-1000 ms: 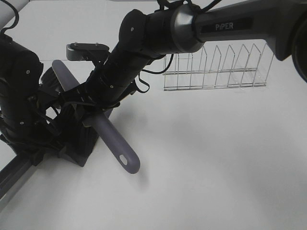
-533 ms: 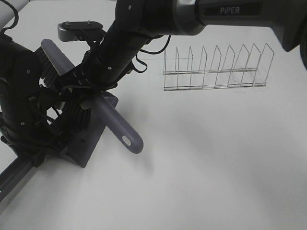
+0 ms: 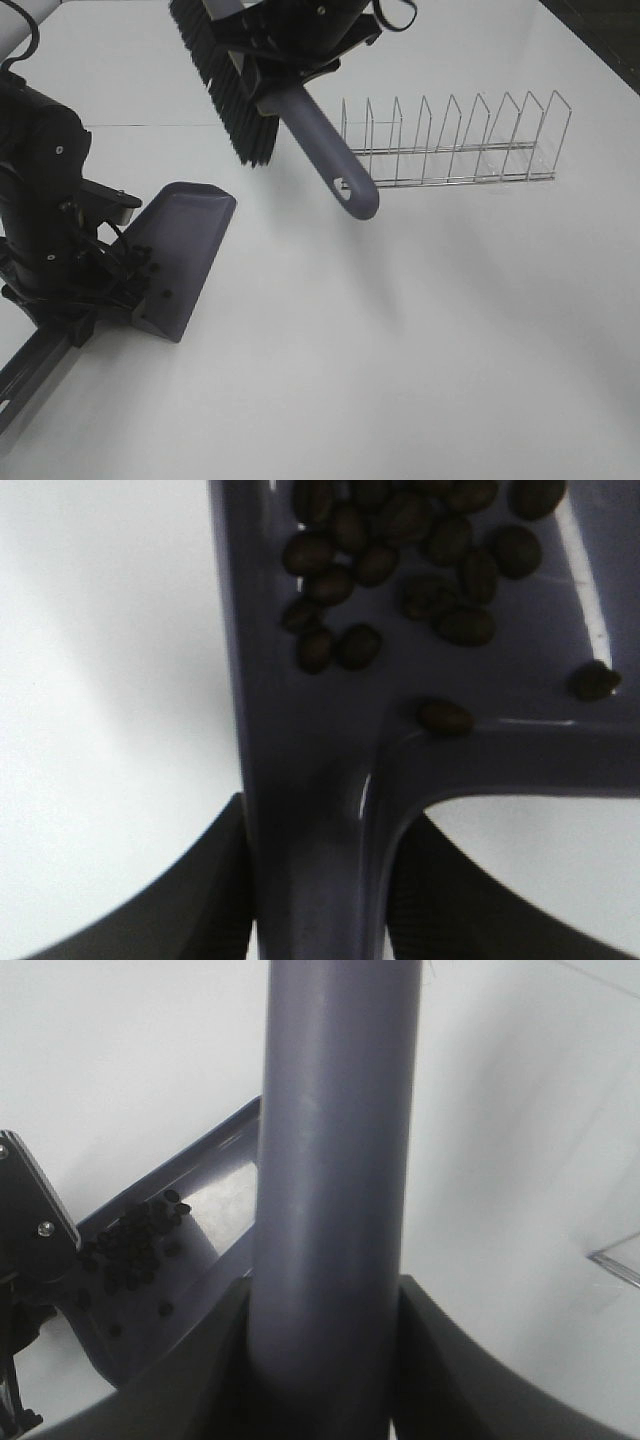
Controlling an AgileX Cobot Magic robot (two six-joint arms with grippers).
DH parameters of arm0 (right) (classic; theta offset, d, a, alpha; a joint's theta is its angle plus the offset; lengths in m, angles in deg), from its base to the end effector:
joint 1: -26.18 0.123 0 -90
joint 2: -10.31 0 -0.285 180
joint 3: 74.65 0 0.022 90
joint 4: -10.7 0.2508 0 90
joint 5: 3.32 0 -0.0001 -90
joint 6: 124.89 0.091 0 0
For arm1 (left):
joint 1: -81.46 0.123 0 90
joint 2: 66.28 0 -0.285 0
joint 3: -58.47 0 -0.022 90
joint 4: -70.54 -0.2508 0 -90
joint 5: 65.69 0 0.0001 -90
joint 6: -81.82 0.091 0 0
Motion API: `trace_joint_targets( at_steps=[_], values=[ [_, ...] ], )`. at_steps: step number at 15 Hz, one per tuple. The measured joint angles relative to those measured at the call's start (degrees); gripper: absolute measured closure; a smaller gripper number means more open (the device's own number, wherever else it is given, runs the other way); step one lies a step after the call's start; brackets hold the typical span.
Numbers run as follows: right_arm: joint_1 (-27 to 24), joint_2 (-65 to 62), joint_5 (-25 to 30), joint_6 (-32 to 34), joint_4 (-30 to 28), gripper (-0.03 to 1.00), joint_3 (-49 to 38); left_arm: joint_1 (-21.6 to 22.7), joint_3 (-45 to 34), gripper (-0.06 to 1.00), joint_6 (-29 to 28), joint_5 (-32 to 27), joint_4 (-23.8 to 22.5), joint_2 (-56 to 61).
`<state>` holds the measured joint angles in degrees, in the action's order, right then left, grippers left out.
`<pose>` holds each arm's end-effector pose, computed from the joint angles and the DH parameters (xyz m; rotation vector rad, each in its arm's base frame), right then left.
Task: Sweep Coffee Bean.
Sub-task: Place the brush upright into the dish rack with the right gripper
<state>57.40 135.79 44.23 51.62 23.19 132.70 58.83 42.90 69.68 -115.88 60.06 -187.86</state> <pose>0.3929 0.2551 0.2678 -0.6469 2.4917 0.4488 0.3049 -0.1133 0.1074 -0.4698 -3.0127 -0.2520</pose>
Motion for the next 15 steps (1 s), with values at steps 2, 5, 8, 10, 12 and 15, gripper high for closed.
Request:
trace_joint_targets(
  at_steps=[2,5,8,10,12,15],
  values=[
    [-2.1,-3.1,4.0,0.5,-0.1,0.68,0.0,0.0,0.0,0.61,-1.7,0.4,0.0,0.0],
    [-4.2,-5.8,11.1,0.8,-0.3,0.68,0.0,0.0,0.0,0.61,-5.3,2.3,0.1,0.0],
    [-4.5,-7.6,17.7,1.5,-3.2,0.68,0.0,0.0,0.0,0.61,-8.1,3.8,1.9,-0.1],
    [-4.5,-9.2,22.9,3.5,-6.6,0.68,-0.2,0.0,0.0,0.61,-9.5,5.5,6.9,-0.1],
    [-4.5,-10.5,22.9,4.7,-8.3,0.68,-1.3,0.0,0.0,0.61,-11.1,6.5,8.8,-0.1],
    [-4.5,-15.0,23.0,7.3,-11.5,0.68,-7.6,0.0,0.0,0.61,-11.6,7.3,10.5,-0.1]
  ],
)
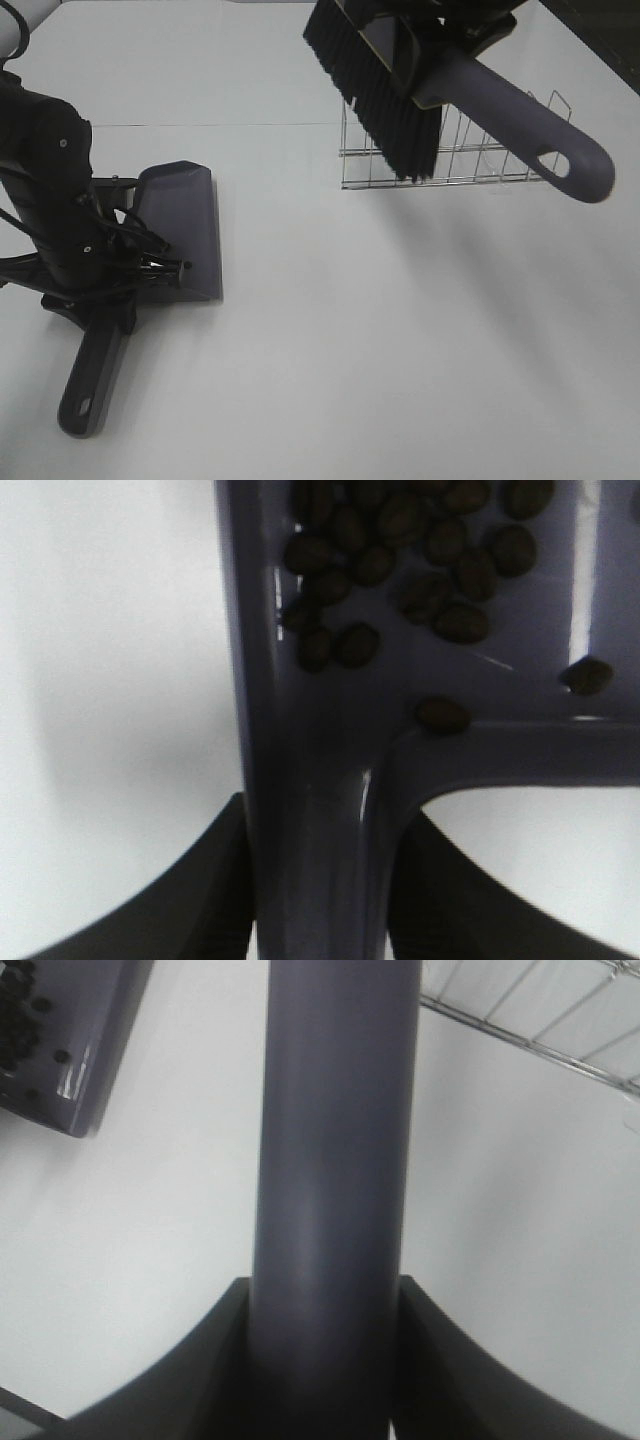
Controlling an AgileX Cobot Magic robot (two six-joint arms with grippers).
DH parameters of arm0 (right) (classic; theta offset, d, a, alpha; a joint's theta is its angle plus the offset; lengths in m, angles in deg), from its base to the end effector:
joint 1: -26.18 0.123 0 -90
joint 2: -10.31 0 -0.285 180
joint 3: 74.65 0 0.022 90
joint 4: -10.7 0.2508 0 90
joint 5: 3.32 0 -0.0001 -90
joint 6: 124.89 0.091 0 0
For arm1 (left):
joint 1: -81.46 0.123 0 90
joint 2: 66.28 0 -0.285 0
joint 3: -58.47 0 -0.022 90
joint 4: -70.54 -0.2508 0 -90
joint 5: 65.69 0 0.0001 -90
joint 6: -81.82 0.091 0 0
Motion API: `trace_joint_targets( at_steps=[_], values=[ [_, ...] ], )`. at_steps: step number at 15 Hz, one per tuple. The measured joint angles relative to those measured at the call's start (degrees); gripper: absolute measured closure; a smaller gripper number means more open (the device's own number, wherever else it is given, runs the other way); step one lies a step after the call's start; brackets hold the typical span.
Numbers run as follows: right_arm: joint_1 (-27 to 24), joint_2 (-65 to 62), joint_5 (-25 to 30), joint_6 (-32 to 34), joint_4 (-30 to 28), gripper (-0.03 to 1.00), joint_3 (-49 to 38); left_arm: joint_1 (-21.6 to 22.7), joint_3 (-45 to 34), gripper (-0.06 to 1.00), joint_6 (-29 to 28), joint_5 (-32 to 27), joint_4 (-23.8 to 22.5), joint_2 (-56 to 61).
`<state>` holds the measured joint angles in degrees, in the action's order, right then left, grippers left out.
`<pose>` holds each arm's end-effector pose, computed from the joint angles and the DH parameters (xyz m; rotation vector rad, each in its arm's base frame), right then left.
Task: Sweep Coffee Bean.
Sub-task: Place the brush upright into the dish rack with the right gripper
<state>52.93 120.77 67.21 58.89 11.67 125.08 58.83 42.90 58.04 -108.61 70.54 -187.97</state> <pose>0.3385 0.1723 0.3226 -0.5587 2.7711 0.1458 0.3099 -0.1292 0.1052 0.0315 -3.1385 -0.0019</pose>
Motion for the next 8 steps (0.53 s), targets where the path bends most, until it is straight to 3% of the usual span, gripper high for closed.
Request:
trace_joint_targets(
  at_steps=[4,8],
  values=[
    [0.0,-6.5,-0.2,4.8,-4.7,0.68,-14.0,0.0,0.0,0.61,-0.1,0.0,0.7,0.0],
    [0.0,-9.4,-5.8,10.3,-5.5,0.68,-28.0,0.0,0.0,0.61,0.3,0.0,0.8,0.0]
  ],
)
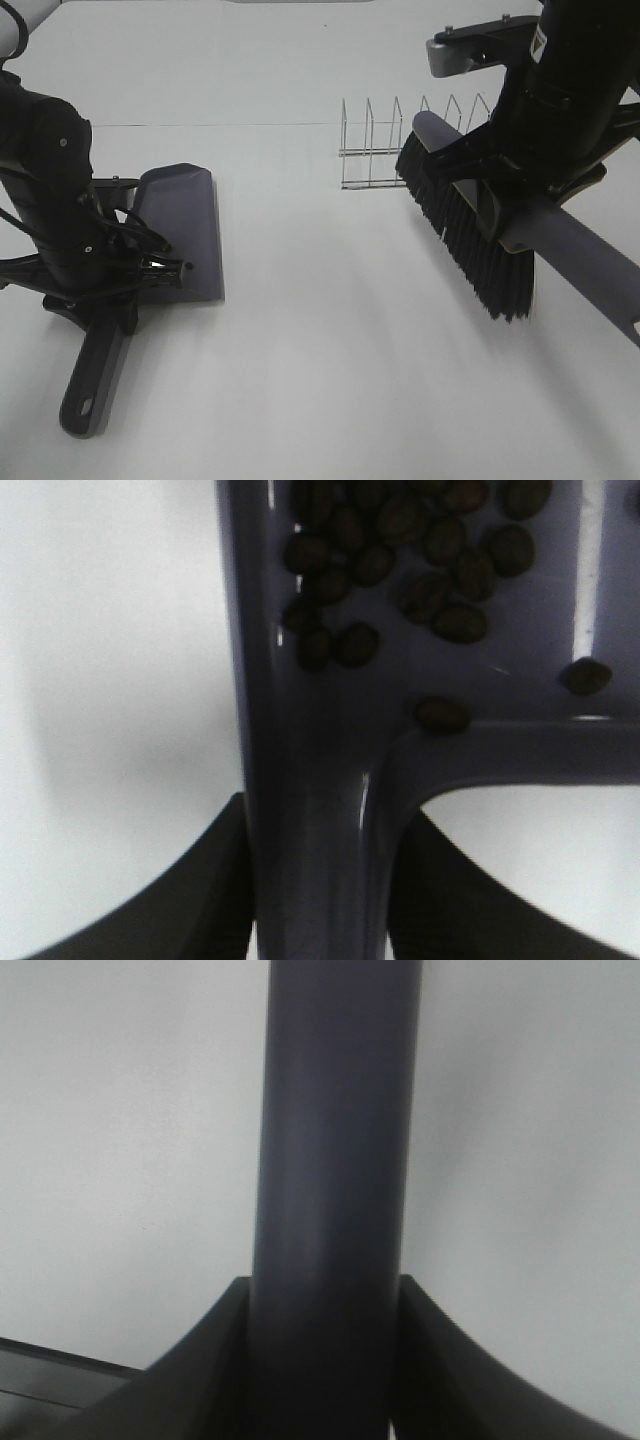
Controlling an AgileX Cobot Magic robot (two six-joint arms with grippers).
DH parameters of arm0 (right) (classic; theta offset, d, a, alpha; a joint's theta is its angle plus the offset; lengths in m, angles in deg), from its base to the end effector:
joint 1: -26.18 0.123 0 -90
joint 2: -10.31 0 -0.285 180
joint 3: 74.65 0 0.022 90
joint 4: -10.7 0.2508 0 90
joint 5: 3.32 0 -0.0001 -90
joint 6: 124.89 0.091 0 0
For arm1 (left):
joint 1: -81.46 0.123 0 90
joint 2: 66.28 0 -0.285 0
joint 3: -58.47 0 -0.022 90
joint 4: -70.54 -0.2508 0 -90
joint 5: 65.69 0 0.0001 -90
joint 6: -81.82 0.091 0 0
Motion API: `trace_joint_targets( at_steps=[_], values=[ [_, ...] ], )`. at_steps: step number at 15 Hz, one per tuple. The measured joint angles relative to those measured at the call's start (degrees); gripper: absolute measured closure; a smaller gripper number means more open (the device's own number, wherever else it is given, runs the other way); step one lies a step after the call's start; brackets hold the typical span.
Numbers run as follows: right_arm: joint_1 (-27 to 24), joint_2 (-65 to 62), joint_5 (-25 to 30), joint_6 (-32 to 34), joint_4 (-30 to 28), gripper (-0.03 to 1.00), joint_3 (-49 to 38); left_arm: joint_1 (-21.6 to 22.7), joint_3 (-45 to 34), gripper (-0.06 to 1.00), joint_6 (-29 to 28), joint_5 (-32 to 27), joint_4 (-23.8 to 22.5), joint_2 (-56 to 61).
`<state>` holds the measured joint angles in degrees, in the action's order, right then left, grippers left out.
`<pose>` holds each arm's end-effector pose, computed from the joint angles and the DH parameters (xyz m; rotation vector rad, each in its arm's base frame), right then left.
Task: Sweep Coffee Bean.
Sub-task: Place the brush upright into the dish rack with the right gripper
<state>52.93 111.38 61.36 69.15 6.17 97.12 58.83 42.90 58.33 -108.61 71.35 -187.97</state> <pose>0.2782 0.1329 0.2503 -0.3790 2.9934 -0.0483 0.3095 -0.1300 0.1052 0.0398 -3.1347 0.0119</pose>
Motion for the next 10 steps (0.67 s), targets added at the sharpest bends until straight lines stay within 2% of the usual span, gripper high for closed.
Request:
trace_joint_targets(
  at_steps=[4,10],
  values=[
    [0.0,0.0,-2.7,5.9,-3.6,0.68,-2.1,0.0,0.0,0.61,1.1,-1.3,0.2,0.0],
    [0.0,0.0,-4.1,6.7,-4.1,0.68,-2.1,0.0,6.6,0.61,4.3,-5.8,-0.1,0.0]
  ],
)
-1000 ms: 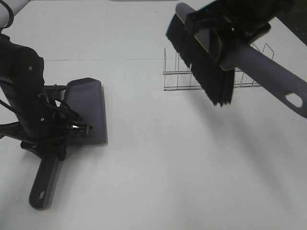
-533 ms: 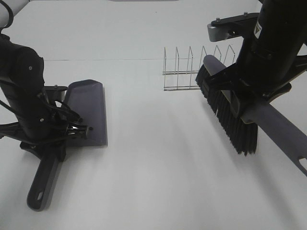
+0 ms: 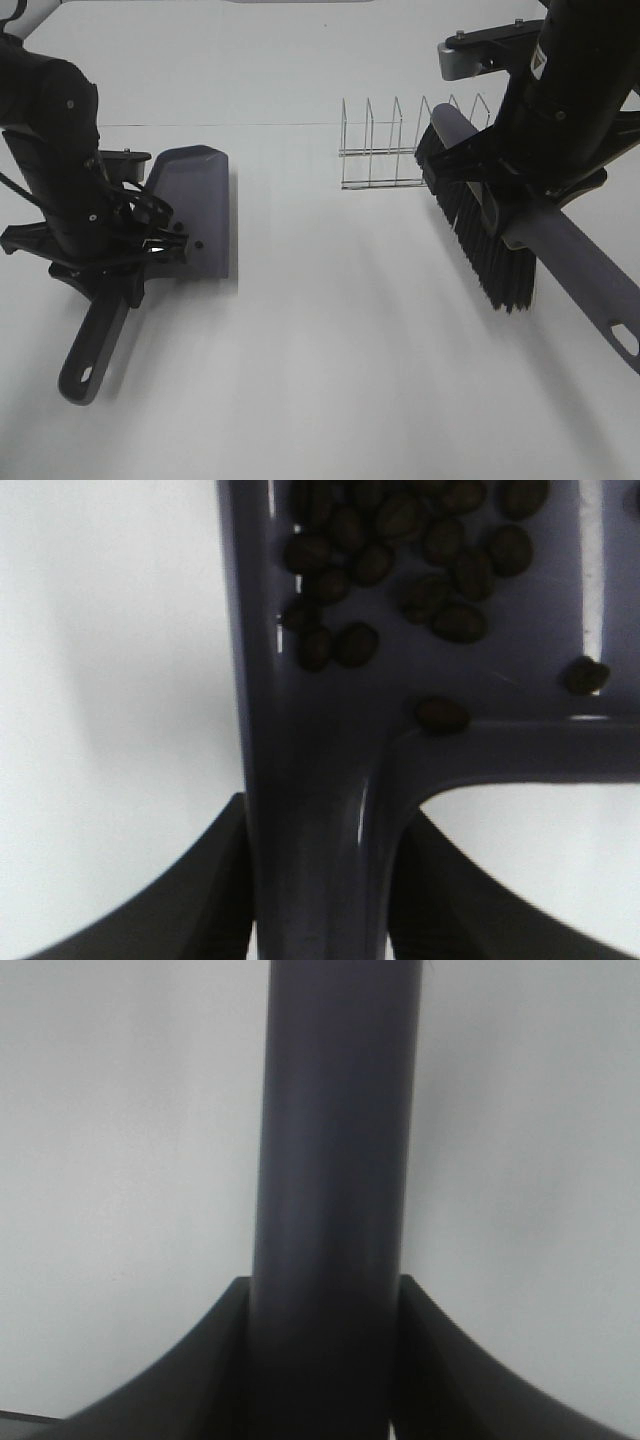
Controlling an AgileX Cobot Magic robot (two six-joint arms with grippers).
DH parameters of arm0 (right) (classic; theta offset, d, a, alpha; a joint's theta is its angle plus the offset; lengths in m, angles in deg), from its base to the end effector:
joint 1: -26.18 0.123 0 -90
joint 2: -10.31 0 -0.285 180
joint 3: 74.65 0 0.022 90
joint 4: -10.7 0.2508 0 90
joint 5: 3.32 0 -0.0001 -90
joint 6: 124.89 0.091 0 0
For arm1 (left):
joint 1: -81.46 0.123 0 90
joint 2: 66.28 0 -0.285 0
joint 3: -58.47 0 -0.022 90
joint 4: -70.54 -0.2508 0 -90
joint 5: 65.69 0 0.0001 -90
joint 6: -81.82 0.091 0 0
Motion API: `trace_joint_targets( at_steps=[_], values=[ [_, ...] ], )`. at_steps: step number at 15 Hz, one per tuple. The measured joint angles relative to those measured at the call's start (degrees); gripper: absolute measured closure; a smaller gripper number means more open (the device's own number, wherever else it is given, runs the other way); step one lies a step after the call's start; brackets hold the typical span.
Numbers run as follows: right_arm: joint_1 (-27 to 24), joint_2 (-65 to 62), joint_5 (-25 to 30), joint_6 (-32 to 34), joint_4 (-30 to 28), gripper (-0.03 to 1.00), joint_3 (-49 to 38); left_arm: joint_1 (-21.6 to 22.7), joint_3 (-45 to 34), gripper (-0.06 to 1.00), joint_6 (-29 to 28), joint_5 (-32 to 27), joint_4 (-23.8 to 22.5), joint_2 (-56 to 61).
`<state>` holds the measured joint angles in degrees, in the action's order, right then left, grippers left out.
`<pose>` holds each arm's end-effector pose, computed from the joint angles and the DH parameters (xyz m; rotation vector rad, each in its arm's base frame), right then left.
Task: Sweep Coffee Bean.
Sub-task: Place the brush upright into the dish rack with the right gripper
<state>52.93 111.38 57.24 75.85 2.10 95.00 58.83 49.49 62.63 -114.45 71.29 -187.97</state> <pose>0.2814 0.1286 0.2423 -0.2505 2.9468 -0.1007 0.3274 -0.1375 0.1278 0.0807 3.1347 -0.0200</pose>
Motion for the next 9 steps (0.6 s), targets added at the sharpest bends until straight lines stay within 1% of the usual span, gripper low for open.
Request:
trace_joint_targets(
  at_steps=[2,3,4,5,9],
  values=[
    [-0.4,0.6,-0.2,1.2,0.1,0.68,0.0,0.0,1.6,0.61,0.1,-0.4,0.0,0.0],
    [-1.4,1.9,-0.2,2.3,0.1,0.68,0.0,0.0,2.1,0.61,0.2,-1.1,-0.1,0.0],
    [-3.1,3.6,-0.2,2.8,0.1,0.68,0.1,0.0,2.1,0.61,0.7,-1.7,-0.1,0.0],
    [-6.2,6.8,-0.2,2.6,-0.1,0.68,1.8,0.0,2.1,0.61,1.4,-3.0,-0.3,0.0],
    [-6.6,11.6,-0.2,0.9,-0.6,0.68,7.6,0.0,2.1,0.61,1.6,-3.2,-0.7,0.0]
  ],
)
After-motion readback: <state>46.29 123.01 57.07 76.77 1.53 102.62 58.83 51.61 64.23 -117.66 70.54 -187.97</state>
